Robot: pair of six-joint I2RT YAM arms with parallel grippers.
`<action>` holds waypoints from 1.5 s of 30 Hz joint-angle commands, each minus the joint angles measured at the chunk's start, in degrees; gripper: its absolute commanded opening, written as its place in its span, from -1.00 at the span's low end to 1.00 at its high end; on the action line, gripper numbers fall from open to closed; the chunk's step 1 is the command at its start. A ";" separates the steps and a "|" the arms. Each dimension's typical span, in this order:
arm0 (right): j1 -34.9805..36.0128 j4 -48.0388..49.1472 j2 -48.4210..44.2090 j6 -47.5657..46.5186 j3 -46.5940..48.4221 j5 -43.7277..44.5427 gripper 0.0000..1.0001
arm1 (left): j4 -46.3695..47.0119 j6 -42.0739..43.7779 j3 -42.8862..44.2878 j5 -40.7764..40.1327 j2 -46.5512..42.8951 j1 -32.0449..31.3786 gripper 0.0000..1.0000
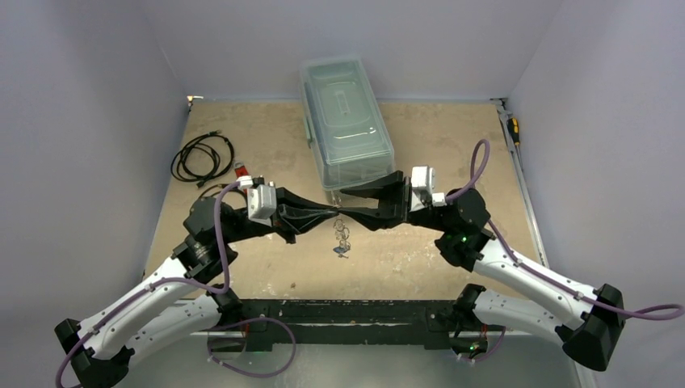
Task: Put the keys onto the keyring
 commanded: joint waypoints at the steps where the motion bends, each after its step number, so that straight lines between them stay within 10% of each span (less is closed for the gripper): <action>1: 1.88 -4.92 1.50 -0.27 2.52 -3.27 -0.04 | 0.82 0.44 -1.17 -3.17 1.34 -0.51 -1.00; 28: 1.85 -29.15 -8.36 -9.60 3.35 -3.50 0.43 | 0.74 1.81 -4.35 -16.12 1.99 -0.48 -1.00; 33: 1.88 -26.06 -12.60 -8.57 -0.01 9.67 0.55 | 0.69 2.60 -5.04 -16.27 1.42 -0.43 -1.00; 40: -0.18 -35.76 -8.89 -1.64 3.19 55.41 0.84 | -1.42 3.83 -6.03 -15.99 -0.25 -0.46 -1.00; 45: -14.42 -46.91 -2.16 10.63 5.37 50.80 0.85 | -1.79 5.14 -6.88 -10.48 -0.52 -0.45 -1.00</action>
